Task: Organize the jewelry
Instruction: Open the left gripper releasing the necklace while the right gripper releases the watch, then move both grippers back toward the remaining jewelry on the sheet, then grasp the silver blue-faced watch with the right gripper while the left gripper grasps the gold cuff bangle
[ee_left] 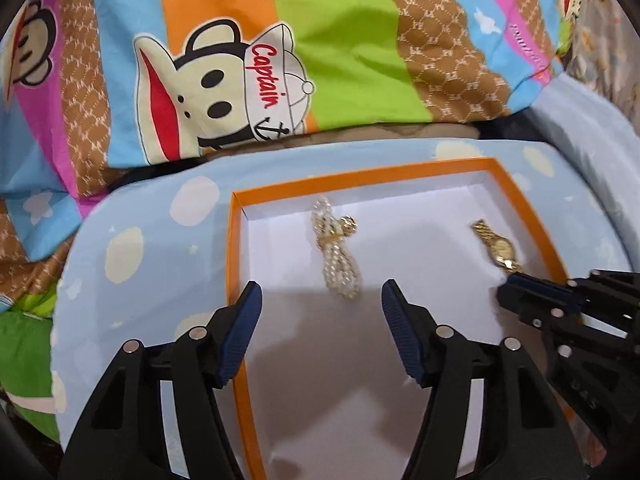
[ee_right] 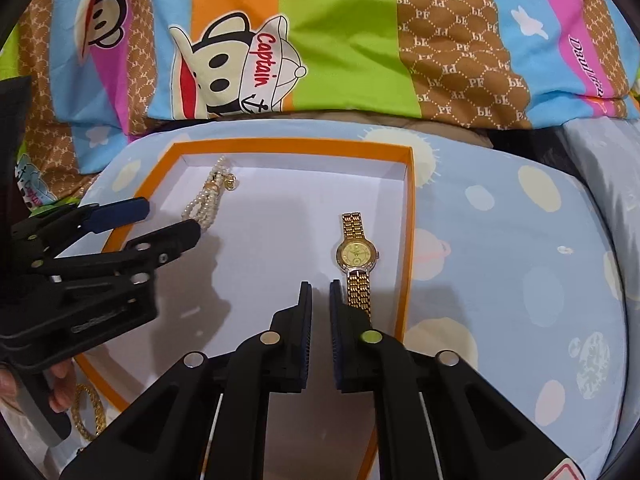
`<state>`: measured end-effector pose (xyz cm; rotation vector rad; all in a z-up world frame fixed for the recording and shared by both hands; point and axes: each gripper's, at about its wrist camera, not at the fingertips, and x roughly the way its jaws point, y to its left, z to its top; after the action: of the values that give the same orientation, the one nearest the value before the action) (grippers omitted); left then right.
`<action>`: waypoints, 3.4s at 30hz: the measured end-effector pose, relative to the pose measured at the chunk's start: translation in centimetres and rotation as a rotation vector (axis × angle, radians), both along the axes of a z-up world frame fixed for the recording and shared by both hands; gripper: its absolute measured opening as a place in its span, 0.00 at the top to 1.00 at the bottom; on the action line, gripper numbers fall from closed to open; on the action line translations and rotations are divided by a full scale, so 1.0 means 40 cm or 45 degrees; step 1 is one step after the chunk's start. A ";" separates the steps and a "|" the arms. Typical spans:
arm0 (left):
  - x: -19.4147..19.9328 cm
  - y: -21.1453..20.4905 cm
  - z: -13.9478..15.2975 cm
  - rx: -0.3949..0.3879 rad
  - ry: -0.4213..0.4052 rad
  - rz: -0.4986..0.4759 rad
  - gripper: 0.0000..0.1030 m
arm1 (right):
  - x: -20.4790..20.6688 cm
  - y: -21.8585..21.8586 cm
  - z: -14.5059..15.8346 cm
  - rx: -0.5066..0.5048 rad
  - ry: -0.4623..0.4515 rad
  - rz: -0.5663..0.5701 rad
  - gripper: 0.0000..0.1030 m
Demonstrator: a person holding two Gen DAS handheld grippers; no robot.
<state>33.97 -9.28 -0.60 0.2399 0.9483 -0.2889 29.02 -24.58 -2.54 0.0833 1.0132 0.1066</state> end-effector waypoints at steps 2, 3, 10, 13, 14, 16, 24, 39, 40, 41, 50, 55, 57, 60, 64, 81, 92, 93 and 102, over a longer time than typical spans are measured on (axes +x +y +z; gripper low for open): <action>0.010 -0.007 0.000 0.029 -0.006 0.020 0.42 | 0.012 0.002 -0.002 -0.008 -0.001 0.004 0.97; 0.014 -0.006 0.000 0.023 -0.004 0.027 0.42 | 0.019 0.003 -0.004 -0.007 -0.002 0.005 0.97; -0.002 0.037 0.047 -0.112 -0.028 0.074 0.42 | -0.015 -0.015 0.044 0.033 -0.095 -0.034 0.96; -0.068 0.070 0.099 -0.164 -0.118 0.078 0.42 | -0.105 -0.019 0.095 0.012 -0.173 -0.043 0.96; -0.097 0.085 0.116 -0.178 -0.146 0.074 0.40 | -0.137 -0.021 0.108 0.014 -0.190 -0.043 0.93; -0.167 0.124 0.147 -0.206 -0.198 0.074 0.38 | -0.219 -0.025 0.129 0.033 -0.227 -0.029 0.92; -0.415 0.250 0.130 -0.268 -0.227 0.122 0.31 | -0.459 -0.009 0.106 0.107 -0.249 -0.002 0.90; -0.642 0.310 -0.037 -0.280 -0.033 0.160 0.18 | -0.569 0.064 0.025 0.021 -0.220 -0.027 0.80; -0.641 0.306 -0.040 -0.265 -0.031 0.160 0.18 | -0.568 0.067 0.024 0.013 -0.221 -0.025 0.77; -0.637 0.301 -0.045 -0.245 -0.016 0.158 0.18 | -0.567 0.069 0.023 0.011 -0.222 -0.022 0.74; -0.634 0.296 -0.046 -0.205 -0.024 0.144 0.24 | -0.543 0.093 0.039 0.043 -0.254 0.016 0.54; -0.638 0.294 -0.041 -0.238 -0.022 0.117 0.23 | -0.475 0.137 0.050 0.004 -0.222 0.084 0.51; -0.637 0.296 -0.041 -0.246 -0.018 0.123 0.23 | -0.441 0.160 0.045 -0.032 -0.202 0.124 0.51; -0.636 0.299 -0.041 -0.248 -0.018 0.132 0.22 | -0.406 0.177 0.025 -0.074 -0.175 0.162 0.51; -0.634 0.298 -0.042 -0.248 -0.017 0.129 0.21 | -0.392 0.173 0.000 -0.053 -0.137 0.193 0.51; -0.617 0.309 -0.038 -0.259 -0.018 0.168 0.20 | -0.396 0.137 -0.005 -0.057 -0.140 0.117 0.77; -0.463 0.229 -0.042 -0.203 0.044 0.165 0.20 | -0.392 0.090 -0.007 0.008 -0.133 0.038 0.77; -0.460 0.224 -0.044 -0.191 0.027 0.174 0.20 | -0.391 0.089 -0.007 0.010 -0.133 0.037 0.77; -0.471 0.211 -0.043 -0.152 -0.042 0.153 0.47 | -0.392 0.092 -0.007 0.010 -0.135 0.035 0.77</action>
<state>15.15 -0.85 -2.31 0.0775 0.9056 -0.2293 13.33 -20.90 -2.81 0.0701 0.9081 0.1386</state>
